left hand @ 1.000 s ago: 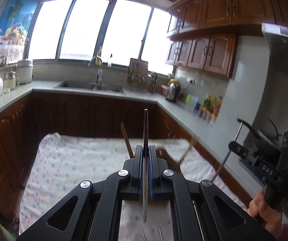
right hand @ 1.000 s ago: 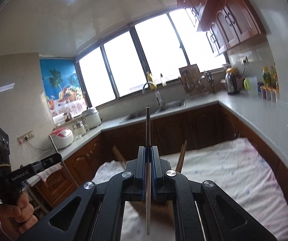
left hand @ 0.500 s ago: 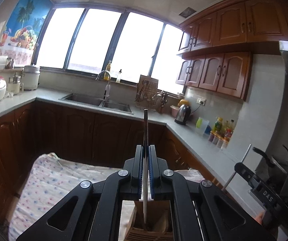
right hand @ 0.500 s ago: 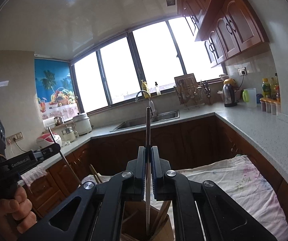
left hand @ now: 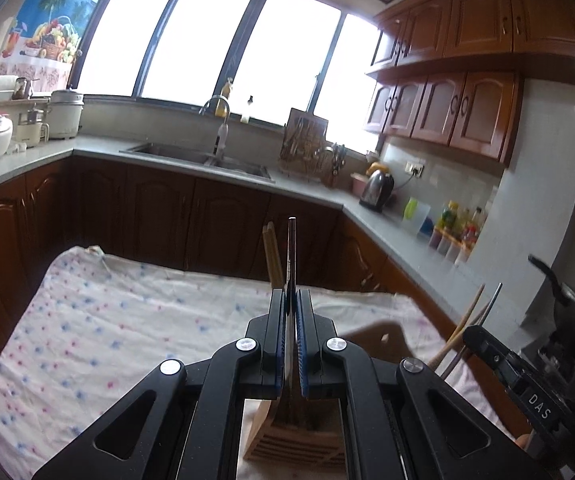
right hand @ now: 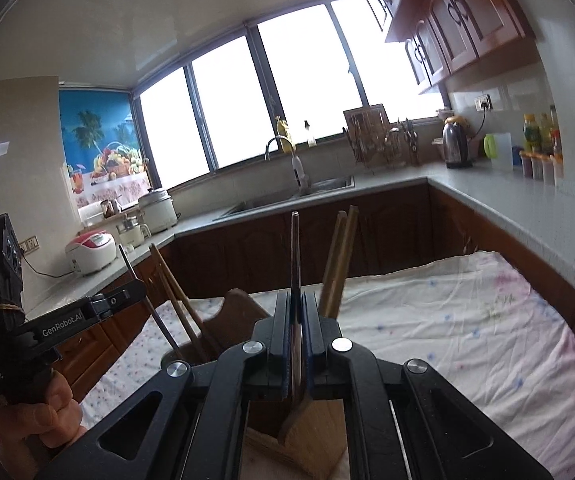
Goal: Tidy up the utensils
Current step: 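Carry both metal chopsticks over the wooden holder and lower them in, then open both tools to release the metal chopsticks into the holder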
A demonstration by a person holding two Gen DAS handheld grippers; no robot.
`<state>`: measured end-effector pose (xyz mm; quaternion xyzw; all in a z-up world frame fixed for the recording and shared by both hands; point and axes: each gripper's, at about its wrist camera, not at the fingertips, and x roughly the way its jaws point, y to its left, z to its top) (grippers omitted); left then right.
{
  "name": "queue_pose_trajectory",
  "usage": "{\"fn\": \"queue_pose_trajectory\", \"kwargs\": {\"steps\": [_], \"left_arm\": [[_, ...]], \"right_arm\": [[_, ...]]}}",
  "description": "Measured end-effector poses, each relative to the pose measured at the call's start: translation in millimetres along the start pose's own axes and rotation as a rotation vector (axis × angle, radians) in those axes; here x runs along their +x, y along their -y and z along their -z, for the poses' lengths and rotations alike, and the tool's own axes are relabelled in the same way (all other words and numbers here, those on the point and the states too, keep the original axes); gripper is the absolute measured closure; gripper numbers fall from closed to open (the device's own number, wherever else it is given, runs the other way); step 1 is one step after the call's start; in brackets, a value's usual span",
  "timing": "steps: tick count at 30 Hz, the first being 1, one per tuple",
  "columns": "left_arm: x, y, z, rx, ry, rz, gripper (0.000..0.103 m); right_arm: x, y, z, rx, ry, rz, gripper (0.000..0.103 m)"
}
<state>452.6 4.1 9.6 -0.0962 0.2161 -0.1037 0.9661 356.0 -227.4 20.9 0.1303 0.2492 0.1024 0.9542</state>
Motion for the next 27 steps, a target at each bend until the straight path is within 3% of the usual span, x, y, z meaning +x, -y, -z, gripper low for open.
{"fn": "queue_pose_trajectory", "kwargs": {"steps": [16, 22, 23, 25, 26, 27], "left_arm": [[-8, 5, -7, 0.012, -0.033, -0.013, 0.099], [-7, 2, -8, 0.007, -0.057, -0.009, 0.097], [-8, 2, -8, 0.009, -0.061, -0.010, 0.090], [-15, 3, -10, 0.009, -0.056, -0.019, 0.073], [-19, 5, -11, 0.008, -0.047, -0.023, 0.062], [-25, 5, -11, 0.008, -0.033, -0.032, 0.059]], "right_arm": [[2, 7, -3, 0.037, -0.042, 0.009, 0.097], [2, 8, -3, 0.042, -0.063, 0.000, 0.092], [0, 8, -3, 0.045, -0.063, 0.000, 0.090], [-5, 9, -4, 0.060, -0.059, -0.006, 0.066], [-9, 10, -5, 0.068, -0.053, -0.013, 0.047], [-13, 11, -5, 0.077, -0.042, -0.018, 0.038]]}}
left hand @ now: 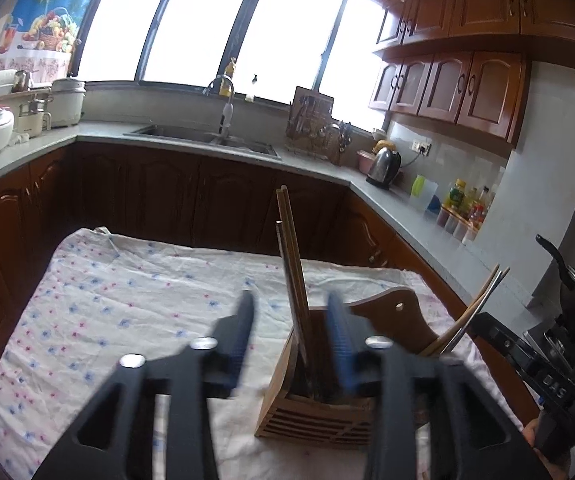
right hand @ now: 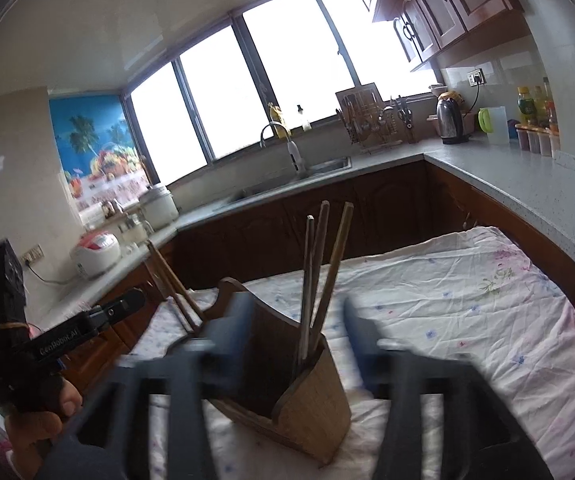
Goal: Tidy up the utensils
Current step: 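Open both tools to release the metal chopsticks into the holder, then move both open tools back toward the remaining utensils on the cloth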
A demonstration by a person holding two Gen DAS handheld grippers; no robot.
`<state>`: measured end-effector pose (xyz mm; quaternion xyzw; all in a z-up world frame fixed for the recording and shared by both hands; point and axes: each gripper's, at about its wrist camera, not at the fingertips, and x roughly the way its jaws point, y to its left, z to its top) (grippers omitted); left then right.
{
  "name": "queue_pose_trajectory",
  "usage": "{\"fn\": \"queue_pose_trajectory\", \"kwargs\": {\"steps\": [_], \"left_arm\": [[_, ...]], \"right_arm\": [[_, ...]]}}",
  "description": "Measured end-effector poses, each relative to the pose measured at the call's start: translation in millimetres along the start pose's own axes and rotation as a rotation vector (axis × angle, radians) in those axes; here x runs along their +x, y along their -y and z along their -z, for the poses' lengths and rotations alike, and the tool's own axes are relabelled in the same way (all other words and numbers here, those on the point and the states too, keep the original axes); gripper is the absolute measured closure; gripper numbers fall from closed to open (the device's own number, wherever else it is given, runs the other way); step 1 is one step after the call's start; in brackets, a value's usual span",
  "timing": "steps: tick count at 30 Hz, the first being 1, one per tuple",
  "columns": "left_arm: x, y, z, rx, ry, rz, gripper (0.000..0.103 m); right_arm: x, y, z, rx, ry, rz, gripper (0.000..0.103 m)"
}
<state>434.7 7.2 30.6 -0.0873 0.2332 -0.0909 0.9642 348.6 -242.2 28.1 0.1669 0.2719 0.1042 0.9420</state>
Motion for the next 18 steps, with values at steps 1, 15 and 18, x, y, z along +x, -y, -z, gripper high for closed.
{"fn": "queue_pose_trajectory", "kwargs": {"steps": [1, 15, 18], "left_arm": [[-3, 0, 0, 0.001, 0.006, -0.005, 0.052], [-92, -9, 28, -0.034, 0.009, -0.062, 0.018], [-113, -5, 36, -0.044, 0.002, -0.057, 0.016]], "right_arm": [[-6, 1, 0, 0.007, 0.012, 0.001, 0.036], [-66, -1, 11, 0.050, 0.022, -0.034, 0.007], [-80, -5, 18, 0.046, 0.014, -0.039, 0.005]]}}
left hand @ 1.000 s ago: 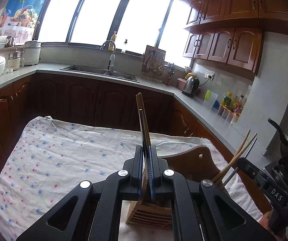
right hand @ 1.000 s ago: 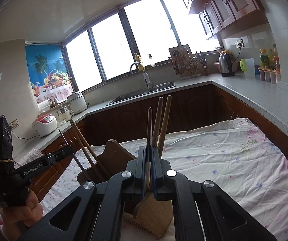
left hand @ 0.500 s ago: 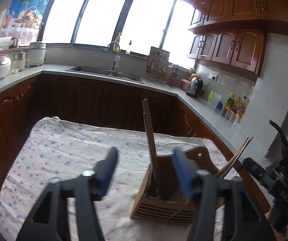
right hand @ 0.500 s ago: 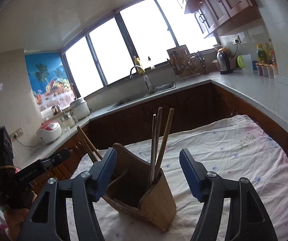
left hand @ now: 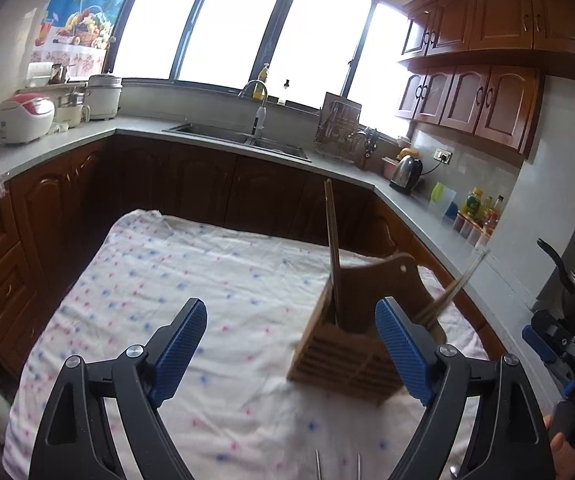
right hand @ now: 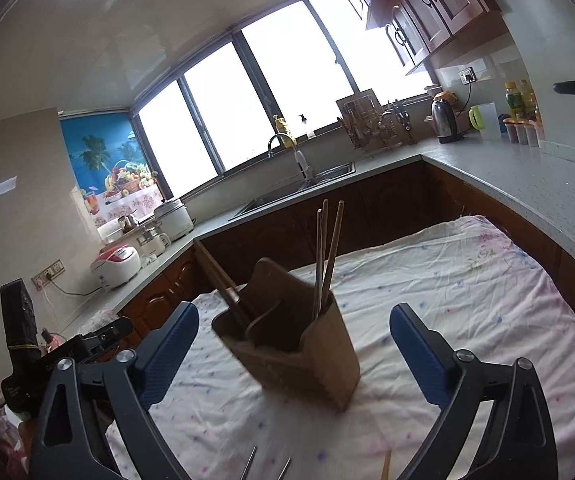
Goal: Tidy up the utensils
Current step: 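Move both open tools back toward the remaining utensils on the cloth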
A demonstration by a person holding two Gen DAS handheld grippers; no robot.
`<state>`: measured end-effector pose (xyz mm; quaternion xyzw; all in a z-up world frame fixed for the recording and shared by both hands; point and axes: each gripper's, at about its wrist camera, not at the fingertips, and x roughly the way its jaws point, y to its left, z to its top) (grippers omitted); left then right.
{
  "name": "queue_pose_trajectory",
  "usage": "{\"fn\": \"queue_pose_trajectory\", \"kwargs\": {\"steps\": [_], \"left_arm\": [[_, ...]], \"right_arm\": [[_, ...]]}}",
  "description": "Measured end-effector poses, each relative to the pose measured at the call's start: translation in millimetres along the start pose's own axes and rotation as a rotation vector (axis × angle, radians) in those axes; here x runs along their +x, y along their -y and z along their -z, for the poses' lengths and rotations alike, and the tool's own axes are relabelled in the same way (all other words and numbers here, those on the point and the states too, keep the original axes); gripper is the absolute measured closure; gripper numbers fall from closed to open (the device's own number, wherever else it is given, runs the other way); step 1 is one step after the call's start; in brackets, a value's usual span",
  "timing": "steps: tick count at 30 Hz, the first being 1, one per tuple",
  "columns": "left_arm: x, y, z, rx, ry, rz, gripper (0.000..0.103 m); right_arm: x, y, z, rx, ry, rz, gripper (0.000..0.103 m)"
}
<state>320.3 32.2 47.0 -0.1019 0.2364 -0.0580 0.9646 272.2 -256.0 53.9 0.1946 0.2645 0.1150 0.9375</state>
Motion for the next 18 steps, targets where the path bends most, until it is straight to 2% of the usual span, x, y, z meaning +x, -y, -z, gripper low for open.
{"fn": "queue_pose_trajectory", "kwargs": {"steps": [11, 18], "left_arm": [[-62, 8, 30, 0.028, -0.069, 0.001, 0.014], [-91, 5, 47, 0.009, -0.125, 0.002, 0.014]], "right_arm": [[-64, 1, 26, -0.010, 0.001, 0.031, 0.005], [-92, 10, 52, 0.012, -0.040, 0.070, 0.005]]}}
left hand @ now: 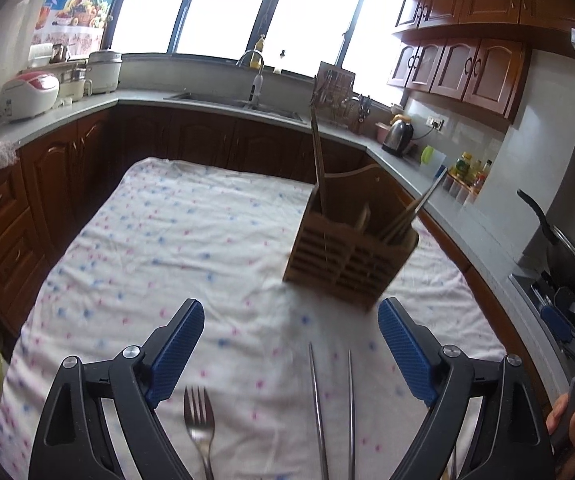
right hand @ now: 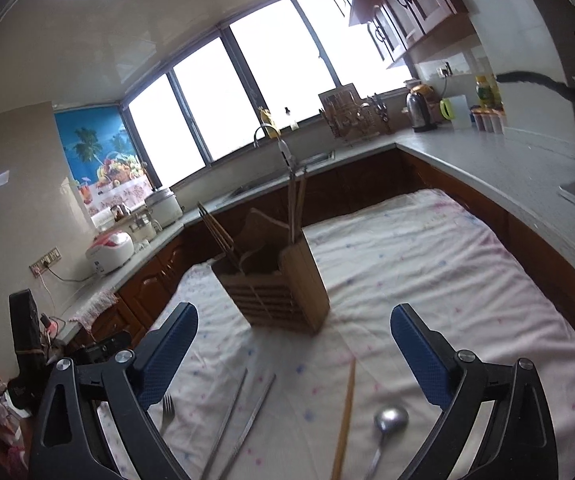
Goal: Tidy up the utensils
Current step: 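Move both open tools back toward the remaining utensils on the cloth, then close the right tool on the metal spoon while the left tool grasps a metal chopstick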
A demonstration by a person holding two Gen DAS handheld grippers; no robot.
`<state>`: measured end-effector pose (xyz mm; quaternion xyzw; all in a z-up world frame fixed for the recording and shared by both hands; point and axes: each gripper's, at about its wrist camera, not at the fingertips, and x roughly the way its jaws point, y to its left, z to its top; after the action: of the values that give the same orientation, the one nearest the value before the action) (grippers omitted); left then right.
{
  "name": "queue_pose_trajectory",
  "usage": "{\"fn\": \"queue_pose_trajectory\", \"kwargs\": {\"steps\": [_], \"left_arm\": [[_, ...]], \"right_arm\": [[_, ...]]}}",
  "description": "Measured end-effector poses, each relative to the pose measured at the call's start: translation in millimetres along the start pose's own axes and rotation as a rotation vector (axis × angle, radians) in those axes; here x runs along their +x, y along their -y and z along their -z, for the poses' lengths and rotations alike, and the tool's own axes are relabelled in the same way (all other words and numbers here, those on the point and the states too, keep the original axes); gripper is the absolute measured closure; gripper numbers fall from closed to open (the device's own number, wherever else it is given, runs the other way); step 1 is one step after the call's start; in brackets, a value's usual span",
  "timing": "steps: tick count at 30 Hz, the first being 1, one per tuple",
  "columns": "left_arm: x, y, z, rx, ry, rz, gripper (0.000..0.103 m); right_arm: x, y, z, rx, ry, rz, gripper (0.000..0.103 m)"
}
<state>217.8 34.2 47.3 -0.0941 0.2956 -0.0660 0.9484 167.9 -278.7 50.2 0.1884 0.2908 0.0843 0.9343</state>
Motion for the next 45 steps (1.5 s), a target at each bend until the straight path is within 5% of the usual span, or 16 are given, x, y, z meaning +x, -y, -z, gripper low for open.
{"fn": "queue_pose_trajectory", "kwargs": {"steps": [15, 31, 36, 45], "left_arm": [[-9, 10, 33, 0.001, -0.097, -0.016, 0.014], [13, 41, 37, 0.081, -0.165, 0.013, 0.016], [30, 53, 40, 0.116, -0.201, 0.025, 0.018], [78, 76, 43, 0.188, -0.310, 0.047, 0.042]], "right_arm": [[-23, 12, 52, 0.008, -0.092, 0.052, 0.005], [-8, 29, 66, 0.031, -0.184, 0.106, 0.006], [7, 35, 74, 0.048, -0.250, 0.128, 0.034], [36, 46, 85, 0.065, -0.362, 0.167, 0.053]]}}
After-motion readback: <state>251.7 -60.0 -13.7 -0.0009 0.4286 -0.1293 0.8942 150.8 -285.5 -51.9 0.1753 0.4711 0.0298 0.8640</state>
